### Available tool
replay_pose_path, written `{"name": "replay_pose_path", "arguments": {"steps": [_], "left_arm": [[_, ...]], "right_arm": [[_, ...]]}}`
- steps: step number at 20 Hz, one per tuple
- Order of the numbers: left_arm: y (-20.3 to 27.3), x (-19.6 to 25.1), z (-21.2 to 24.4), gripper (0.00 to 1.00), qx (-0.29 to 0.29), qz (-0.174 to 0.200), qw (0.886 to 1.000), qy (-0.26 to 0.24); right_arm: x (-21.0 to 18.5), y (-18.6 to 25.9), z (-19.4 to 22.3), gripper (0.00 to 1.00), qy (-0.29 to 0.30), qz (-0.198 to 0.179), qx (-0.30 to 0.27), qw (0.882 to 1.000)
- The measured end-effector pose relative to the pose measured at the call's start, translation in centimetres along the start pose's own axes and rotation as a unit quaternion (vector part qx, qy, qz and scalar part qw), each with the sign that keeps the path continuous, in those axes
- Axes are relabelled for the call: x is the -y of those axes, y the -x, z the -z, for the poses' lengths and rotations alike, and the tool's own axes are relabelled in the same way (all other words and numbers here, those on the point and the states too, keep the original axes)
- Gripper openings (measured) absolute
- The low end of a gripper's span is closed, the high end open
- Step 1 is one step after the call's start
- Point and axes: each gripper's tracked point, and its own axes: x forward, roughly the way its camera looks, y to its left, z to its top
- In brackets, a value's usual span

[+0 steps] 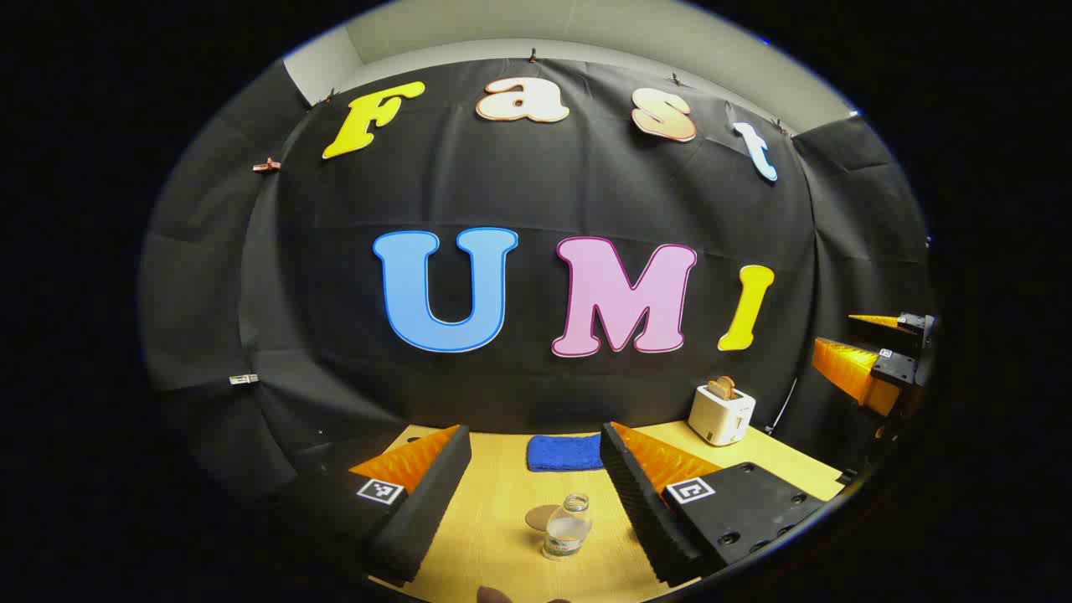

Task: Open the teacup lid with one hand, grasp the water bottle and pour water into the teacup with the other hand; after pouring, place the water bottle on the coaster and then close the teacup lid.

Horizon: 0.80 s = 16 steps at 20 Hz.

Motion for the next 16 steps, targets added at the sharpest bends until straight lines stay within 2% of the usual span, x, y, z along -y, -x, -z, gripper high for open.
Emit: {"name": "replay_pose_path", "arguments": {"steps": [16], "left_arm": [[0.9, -0.8, -0.2, 0.98, 0.001, -0.004, 1.0, -0.003]], "right_arm": [[-1.7, 0.8, -1.0, 0.97, 0.007, -0.004, 0.014, 1.0]]}}
